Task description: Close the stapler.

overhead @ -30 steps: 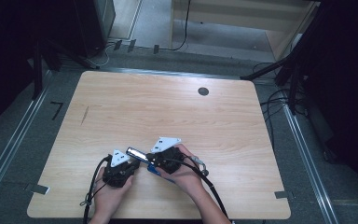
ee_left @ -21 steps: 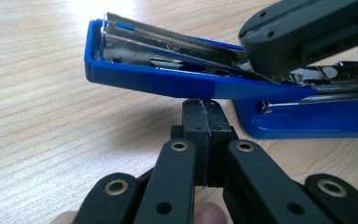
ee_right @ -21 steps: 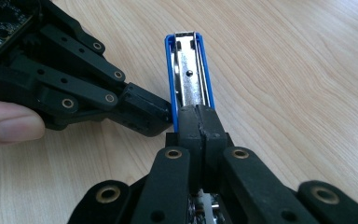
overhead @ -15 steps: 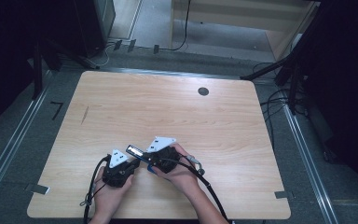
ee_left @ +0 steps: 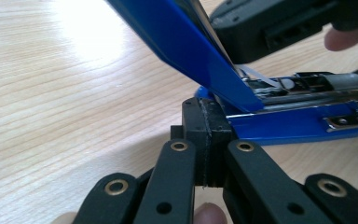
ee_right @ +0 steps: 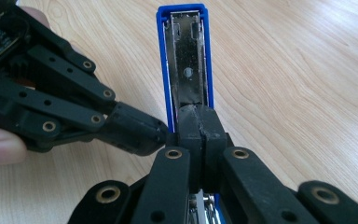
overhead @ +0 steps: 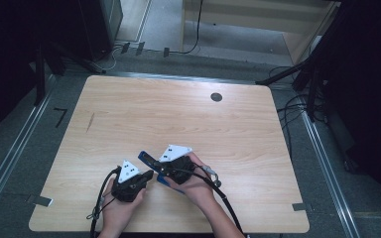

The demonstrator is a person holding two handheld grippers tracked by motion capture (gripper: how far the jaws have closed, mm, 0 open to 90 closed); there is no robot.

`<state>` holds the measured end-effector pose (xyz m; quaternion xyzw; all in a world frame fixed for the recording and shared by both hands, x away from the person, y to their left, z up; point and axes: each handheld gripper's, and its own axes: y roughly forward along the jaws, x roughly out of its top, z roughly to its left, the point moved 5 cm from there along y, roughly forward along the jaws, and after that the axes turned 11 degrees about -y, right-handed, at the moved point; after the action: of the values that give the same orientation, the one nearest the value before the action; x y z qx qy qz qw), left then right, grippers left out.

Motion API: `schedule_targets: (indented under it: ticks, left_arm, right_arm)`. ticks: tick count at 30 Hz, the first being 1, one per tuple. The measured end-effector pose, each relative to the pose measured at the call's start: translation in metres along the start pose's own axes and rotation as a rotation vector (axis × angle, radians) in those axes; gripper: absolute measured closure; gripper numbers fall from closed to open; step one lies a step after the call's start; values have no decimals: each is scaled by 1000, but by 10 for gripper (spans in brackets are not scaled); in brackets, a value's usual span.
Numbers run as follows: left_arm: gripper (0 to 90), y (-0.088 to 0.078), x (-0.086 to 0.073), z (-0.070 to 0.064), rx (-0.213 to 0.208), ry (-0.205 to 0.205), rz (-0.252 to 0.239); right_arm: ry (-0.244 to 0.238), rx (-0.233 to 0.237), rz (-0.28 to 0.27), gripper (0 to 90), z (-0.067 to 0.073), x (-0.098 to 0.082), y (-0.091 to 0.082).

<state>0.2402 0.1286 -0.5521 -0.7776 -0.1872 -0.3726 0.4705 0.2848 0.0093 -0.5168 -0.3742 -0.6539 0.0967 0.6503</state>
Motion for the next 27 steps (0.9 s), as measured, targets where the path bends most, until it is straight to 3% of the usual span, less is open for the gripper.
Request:
schedule_targets:
  ticks: [7,12,20,27]
  left_arm:
    - [900,-1,-3,-11,-60,21,-9]
    - [900,3,-8,-23,-90,37,19]
    - [900,12,-13,-39,-124,85,38]
    - [900,20,-13,-44,-128,110,42]
  right_arm:
    - [4,-3,-15,900,0,-1,-8]
    - [6,-11,-24,900,0,-1,-13]
    - [7,-18,-31,900,-1,-3,-22]
    - [14,-17,-33,900,-1,-5,-27]
